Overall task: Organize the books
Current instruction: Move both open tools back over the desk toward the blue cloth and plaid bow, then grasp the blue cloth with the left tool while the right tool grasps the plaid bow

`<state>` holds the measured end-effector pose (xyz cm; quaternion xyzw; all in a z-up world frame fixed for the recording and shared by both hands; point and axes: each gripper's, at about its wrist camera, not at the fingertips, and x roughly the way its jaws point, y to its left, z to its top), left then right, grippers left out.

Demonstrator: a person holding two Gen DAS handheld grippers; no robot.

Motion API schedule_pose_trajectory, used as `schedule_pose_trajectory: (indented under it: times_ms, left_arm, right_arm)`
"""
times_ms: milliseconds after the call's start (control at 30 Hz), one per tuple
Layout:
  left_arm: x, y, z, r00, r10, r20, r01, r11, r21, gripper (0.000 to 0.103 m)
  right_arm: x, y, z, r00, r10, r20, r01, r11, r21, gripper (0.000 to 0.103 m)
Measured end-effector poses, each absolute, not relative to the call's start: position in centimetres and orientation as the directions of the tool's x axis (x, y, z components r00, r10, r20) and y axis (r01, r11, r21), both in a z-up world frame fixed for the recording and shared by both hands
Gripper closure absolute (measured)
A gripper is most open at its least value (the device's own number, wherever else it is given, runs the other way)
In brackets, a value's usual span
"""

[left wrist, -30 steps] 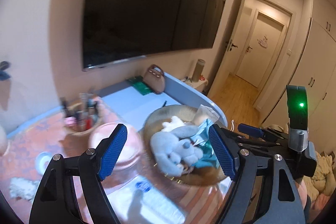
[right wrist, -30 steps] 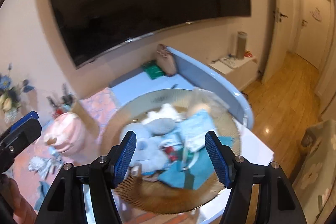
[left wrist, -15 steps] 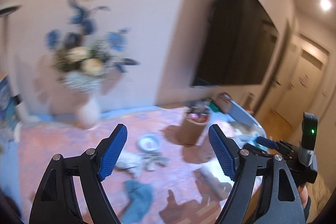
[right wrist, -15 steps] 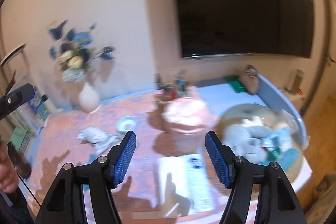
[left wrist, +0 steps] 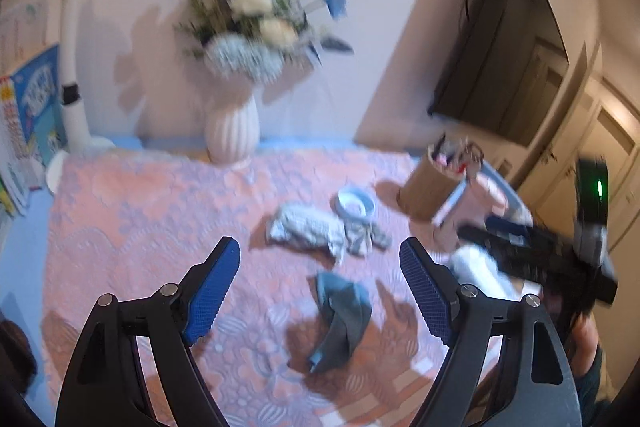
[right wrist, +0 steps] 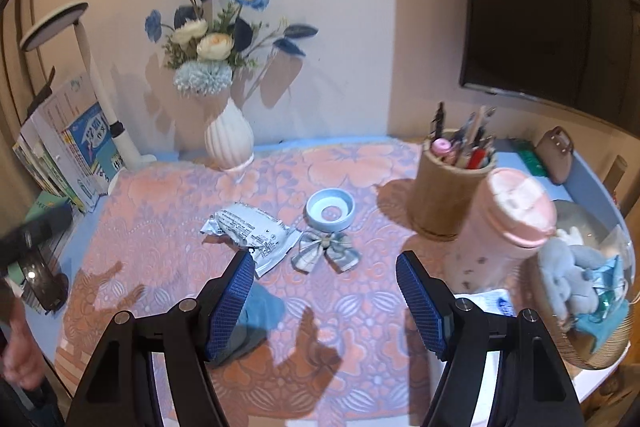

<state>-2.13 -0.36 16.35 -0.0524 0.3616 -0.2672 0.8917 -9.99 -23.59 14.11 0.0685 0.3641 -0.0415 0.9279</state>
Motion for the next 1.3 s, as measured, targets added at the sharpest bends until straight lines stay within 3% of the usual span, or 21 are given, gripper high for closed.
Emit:
schedule_pose_trajectory:
  times_ms: [467,1200,1300]
  left_arm:
    - [-2.1,-6.5,5.1,0.518,-0.427,-0.741,0.461,0.869,-0.178,0.022]
    - [-1.9,-9.4,2.0,0.453,-0.401,-0.796,0.522,0.843,-0.128,0.023]
    - [-1.9,-9.5,2.0,0.476,-0.368,-0.799,0.502,0.859,-0.096,0.036]
  right_arm:
    - [-2.8,-25.2,6.1,0.688,0.043,-0.724,0.185,0.955,0.233,0.030]
    - [2.5,-25.3,-0.8,0.622,-0.042,-0.782,0.221,0.967,0.124,0.029]
    - [2.8,-24.8,-0.9,0.613,-0.063,-0.788,0.214,0.973,0.089,0.029]
